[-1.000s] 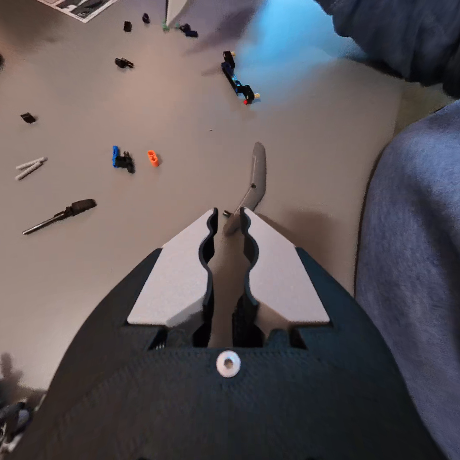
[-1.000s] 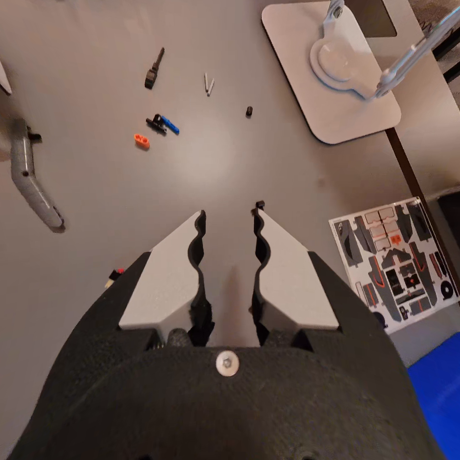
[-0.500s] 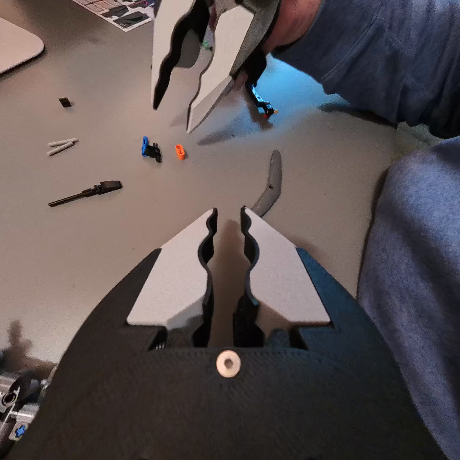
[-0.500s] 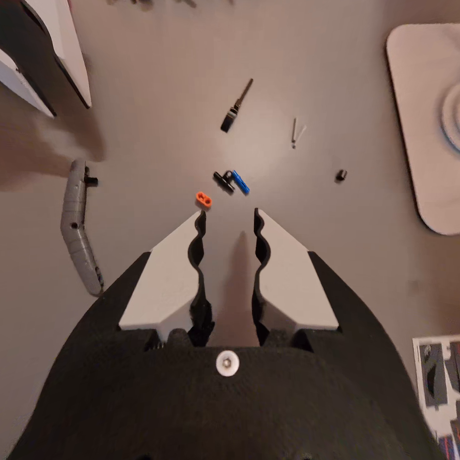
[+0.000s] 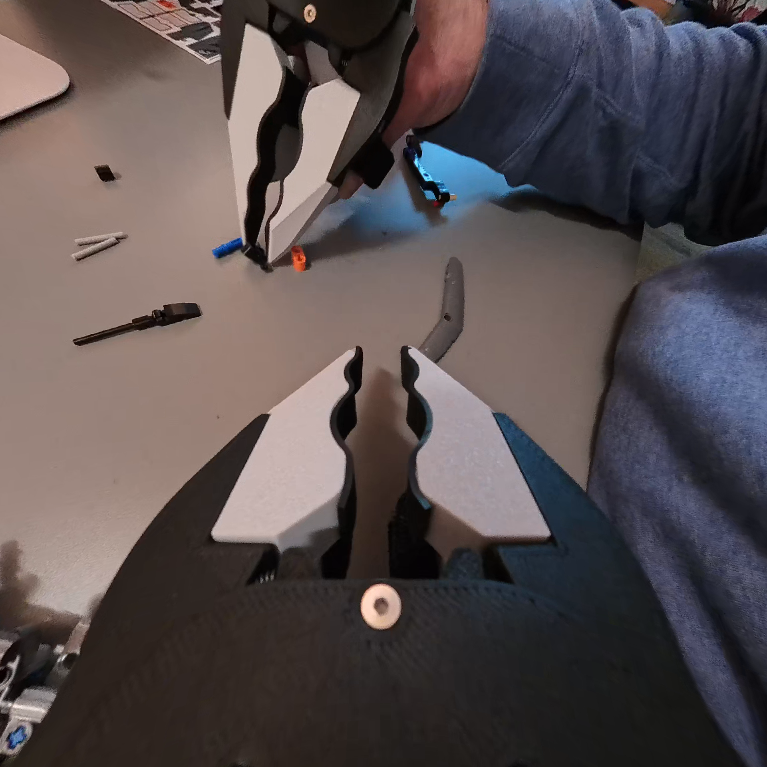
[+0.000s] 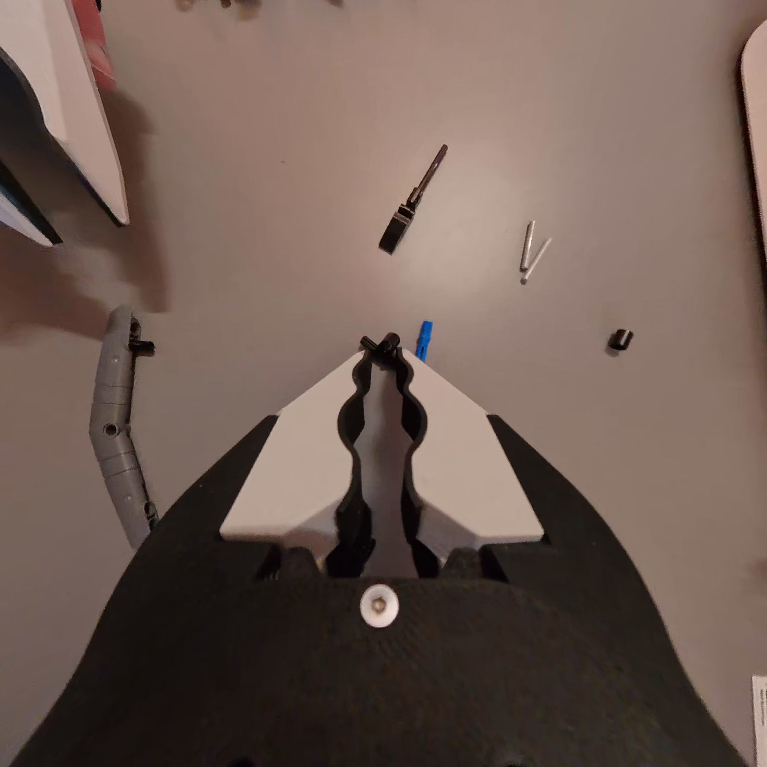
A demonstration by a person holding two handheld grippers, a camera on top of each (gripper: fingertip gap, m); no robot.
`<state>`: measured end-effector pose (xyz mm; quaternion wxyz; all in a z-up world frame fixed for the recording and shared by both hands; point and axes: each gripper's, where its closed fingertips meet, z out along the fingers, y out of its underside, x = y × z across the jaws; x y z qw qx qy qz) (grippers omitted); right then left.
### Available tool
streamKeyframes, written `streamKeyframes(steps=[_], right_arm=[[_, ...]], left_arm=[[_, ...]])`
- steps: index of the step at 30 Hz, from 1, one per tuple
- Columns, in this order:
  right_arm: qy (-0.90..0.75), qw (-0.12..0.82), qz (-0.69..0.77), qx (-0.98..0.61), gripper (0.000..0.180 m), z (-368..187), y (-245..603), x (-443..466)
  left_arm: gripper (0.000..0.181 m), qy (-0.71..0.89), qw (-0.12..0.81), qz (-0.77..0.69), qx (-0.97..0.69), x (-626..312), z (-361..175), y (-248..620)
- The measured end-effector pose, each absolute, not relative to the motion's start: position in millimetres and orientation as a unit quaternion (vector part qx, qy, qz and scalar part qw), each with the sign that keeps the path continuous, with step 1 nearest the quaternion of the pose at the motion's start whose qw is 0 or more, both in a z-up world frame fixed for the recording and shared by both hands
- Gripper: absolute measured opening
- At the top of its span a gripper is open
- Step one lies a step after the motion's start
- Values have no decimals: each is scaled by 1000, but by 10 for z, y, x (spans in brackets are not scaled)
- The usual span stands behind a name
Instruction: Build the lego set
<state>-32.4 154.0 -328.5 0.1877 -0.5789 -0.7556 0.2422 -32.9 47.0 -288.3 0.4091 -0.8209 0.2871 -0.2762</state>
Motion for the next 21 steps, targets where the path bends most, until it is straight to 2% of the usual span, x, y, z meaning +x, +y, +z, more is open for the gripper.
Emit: streamKeyframes(steps=[3, 8, 16, 21], right_arm=[[-750, 183, 227, -594, 10, -3245, 1627, -236], [-732, 195, 241, -606, 27, -2994, 1695, -109], [-703, 214, 213, -644, 27, -2806, 1812, 684], [-708, 208, 249, -627, 31, -2805, 1416, 906]], left_arm=[[16, 283, 410, -279, -821, -348, -2881, 473], [16, 281, 410, -280, -822, -358, -2886, 481], [17, 280, 408, -286, -821, -336, -2891, 481], [17, 289, 402, -284, -821, -263, -2917, 483]])
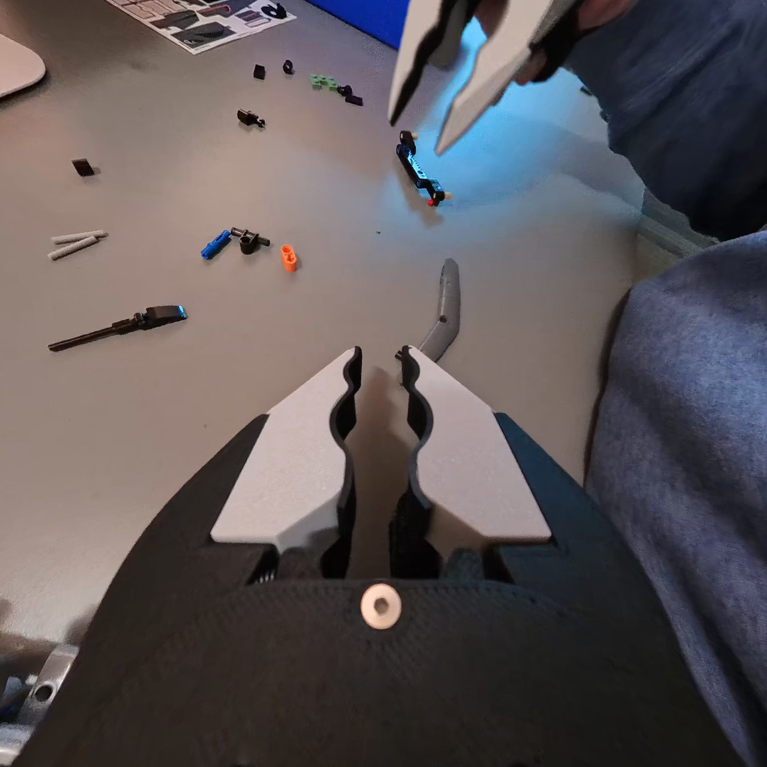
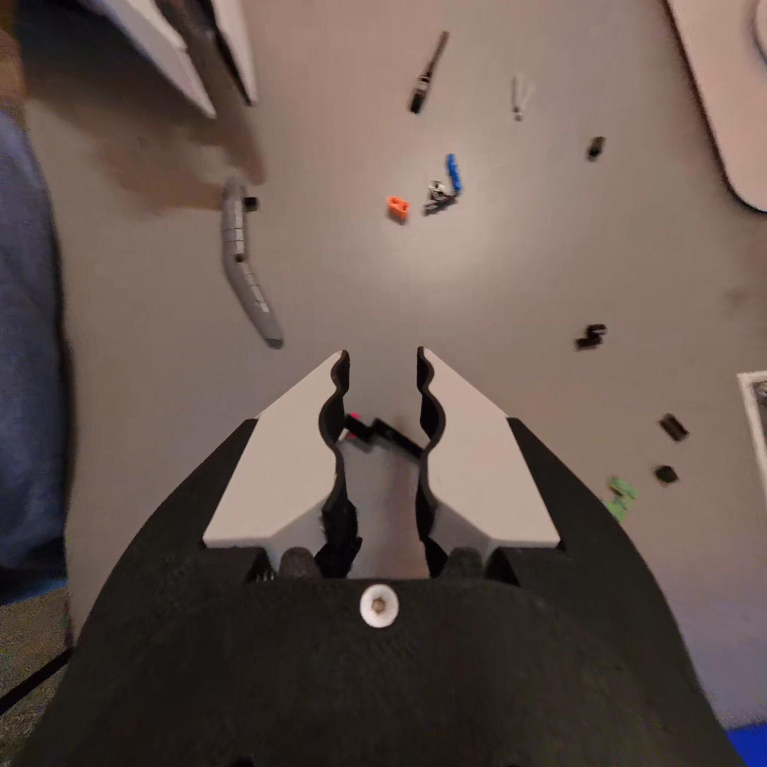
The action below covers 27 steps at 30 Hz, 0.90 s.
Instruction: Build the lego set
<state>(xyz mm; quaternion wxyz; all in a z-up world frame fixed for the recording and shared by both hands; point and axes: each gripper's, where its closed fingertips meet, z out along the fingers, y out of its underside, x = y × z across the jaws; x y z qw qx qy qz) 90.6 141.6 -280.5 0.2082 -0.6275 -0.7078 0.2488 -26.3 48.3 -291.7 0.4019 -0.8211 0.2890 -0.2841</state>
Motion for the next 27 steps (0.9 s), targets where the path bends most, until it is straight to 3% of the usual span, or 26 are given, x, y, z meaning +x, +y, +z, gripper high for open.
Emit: streamKeyframes(steps=[5, 9, 19, 27], right_arm=[[-745, 190, 275, -577, 46, -2924, 801, 730], [-763, 176, 269, -561, 47, -3103, 520, 598], [-758, 174, 246, -579, 16, -3305, 493, 538], [-735, 178, 257, -602, 19, -3298, 517, 563]], left_arm=[[17, 290, 407, -279, -820, -264, -2893, 483], [17, 288, 413, -279, -817, -300, -2860, 476], [17, 289, 417, -284, -814, -302, -2831, 459], [16, 283, 418, -289, -813, -286, -2826, 466]])
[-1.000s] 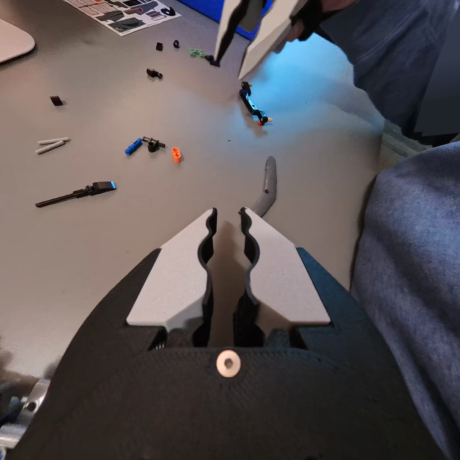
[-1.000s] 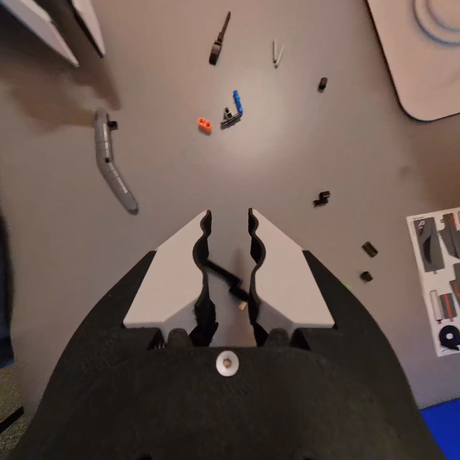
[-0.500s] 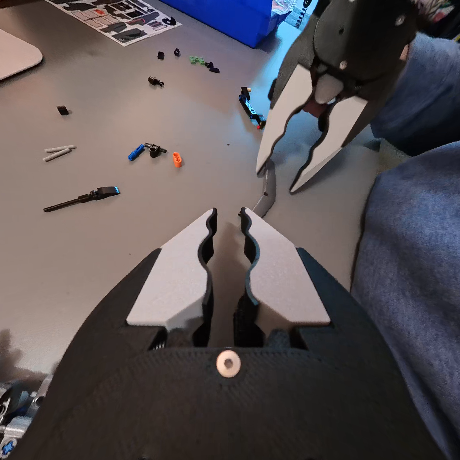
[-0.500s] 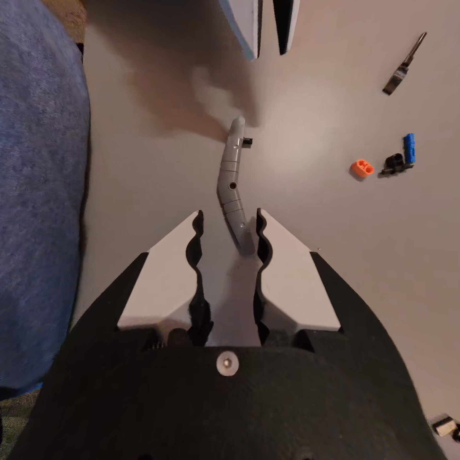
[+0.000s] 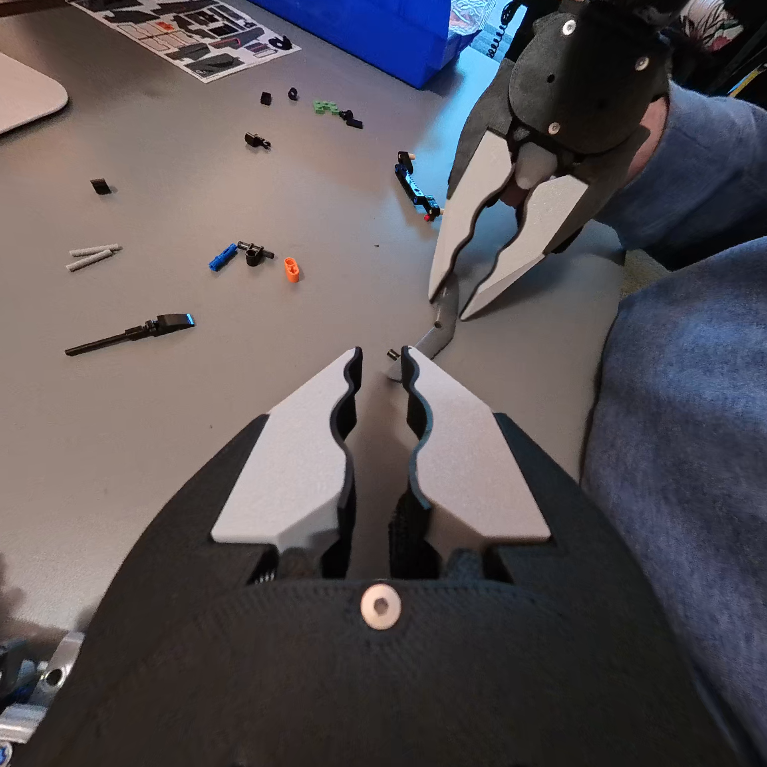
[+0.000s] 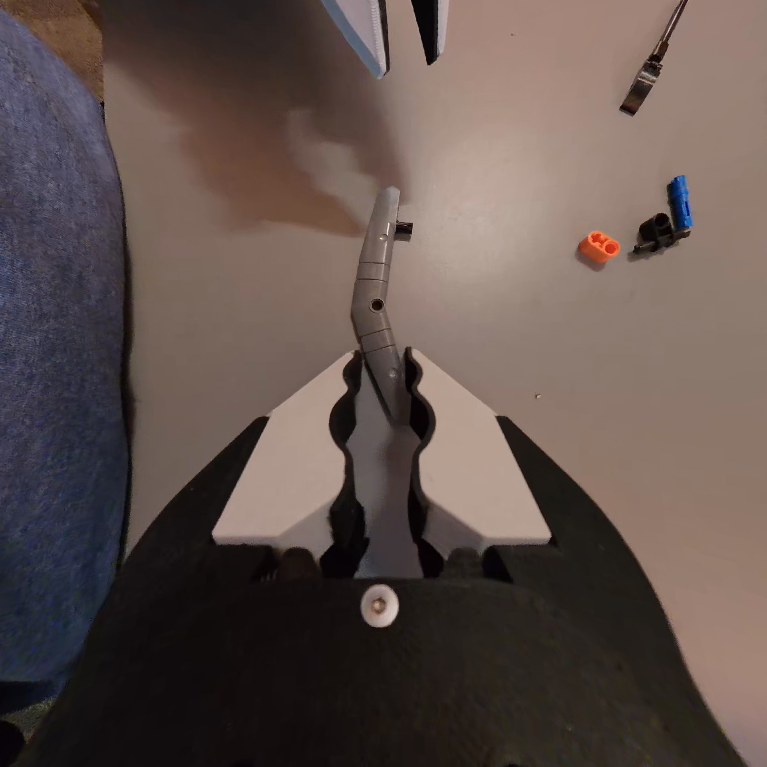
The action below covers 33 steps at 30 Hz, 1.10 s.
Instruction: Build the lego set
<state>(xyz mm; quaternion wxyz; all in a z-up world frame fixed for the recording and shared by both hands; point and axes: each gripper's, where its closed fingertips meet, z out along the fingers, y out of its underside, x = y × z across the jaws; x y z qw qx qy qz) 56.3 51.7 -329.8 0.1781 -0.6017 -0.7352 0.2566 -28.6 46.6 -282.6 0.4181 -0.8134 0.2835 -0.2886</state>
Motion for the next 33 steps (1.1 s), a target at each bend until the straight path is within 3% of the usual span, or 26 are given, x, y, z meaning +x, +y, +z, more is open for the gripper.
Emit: streamKeyframes(steps=[3, 8, 13, 17, 22, 33], right_arm=[[-732, 180, 283, -593, 38, -3224, 447, 552], [-749, 178, 283, -572, 43, -3233, 300, 520], [-745, 187, 284, -574, 25, -3232, 323, 483], [-742, 195, 262, -585, 22, -3270, 385, 494], [-740, 192, 246, -597, 34, -3304, 411, 574], [-710, 192, 249, -630, 35, -3298, 361, 657]], left_arm=[[16, 283, 420, -292, -811, -281, -2814, 468], [16, 278, 419, -301, -810, -282, -2820, 472], [16, 275, 427, -299, -808, -304, -2780, 478], [16, 273, 425, -302, -809, -304, -2792, 477], [16, 275, 423, -302, -809, -285, -2799, 474], [16, 276, 424, -304, -807, -280, -2781, 465]])
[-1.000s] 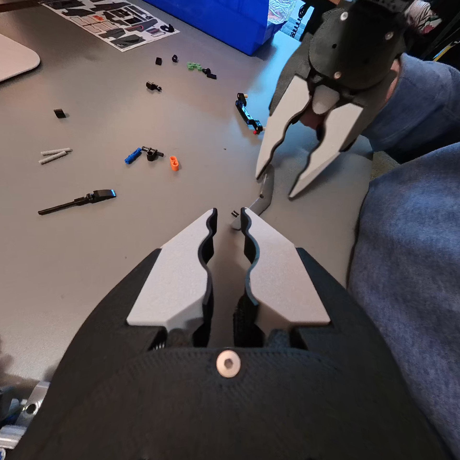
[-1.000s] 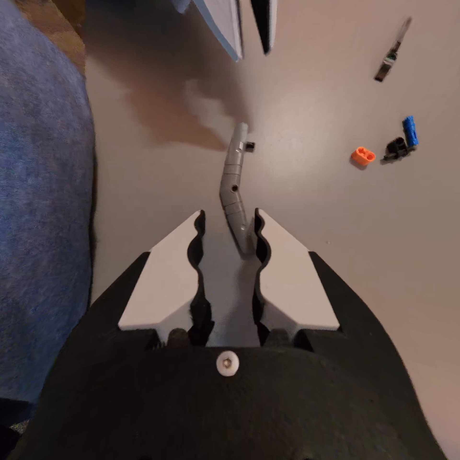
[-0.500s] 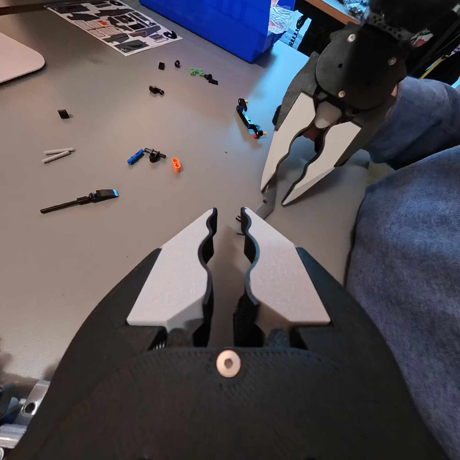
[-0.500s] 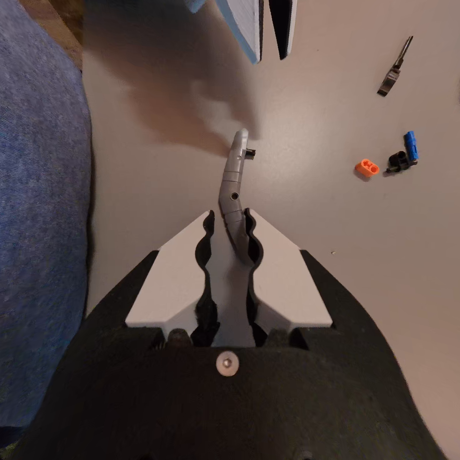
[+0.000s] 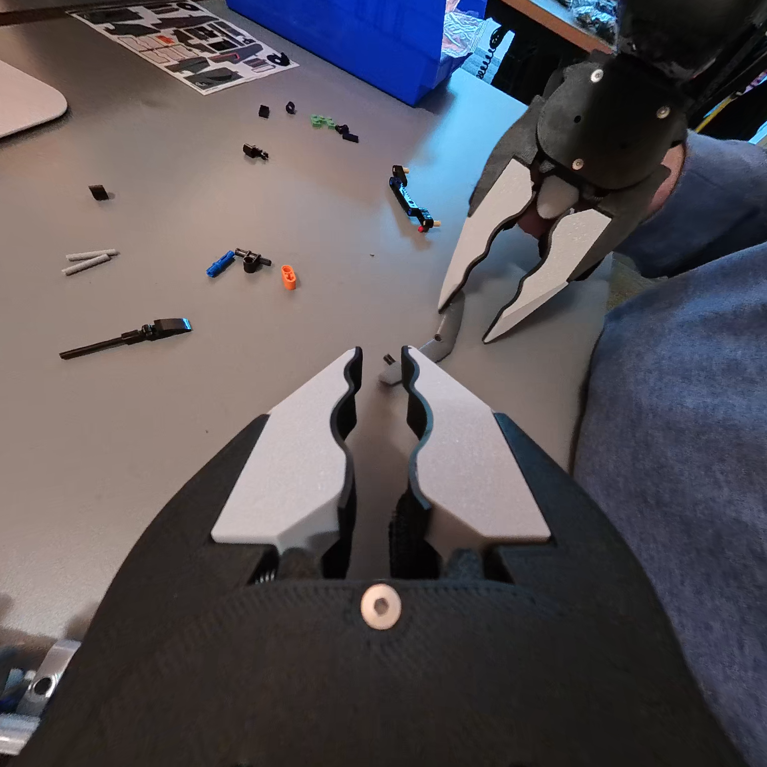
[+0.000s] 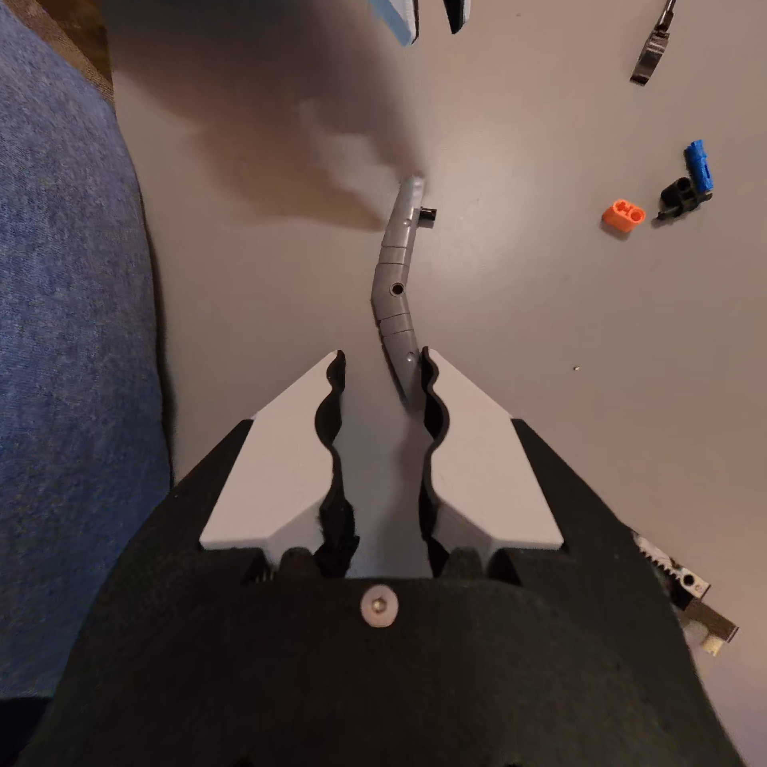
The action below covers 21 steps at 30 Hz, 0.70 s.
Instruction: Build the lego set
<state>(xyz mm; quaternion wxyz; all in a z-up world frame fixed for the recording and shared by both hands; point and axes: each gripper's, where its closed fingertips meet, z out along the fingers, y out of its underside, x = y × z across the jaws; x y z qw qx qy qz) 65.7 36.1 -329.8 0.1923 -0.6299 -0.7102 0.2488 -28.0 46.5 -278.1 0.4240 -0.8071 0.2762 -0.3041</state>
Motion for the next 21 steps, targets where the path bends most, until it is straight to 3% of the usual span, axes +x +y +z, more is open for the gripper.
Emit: streamKeyframes(steps=[21], right_arm=[[-688, 209, 254, -647, 33, -3303, 367, 696]], left_arm=[[17, 275, 424, -306, -807, -291, -2787, 459]])
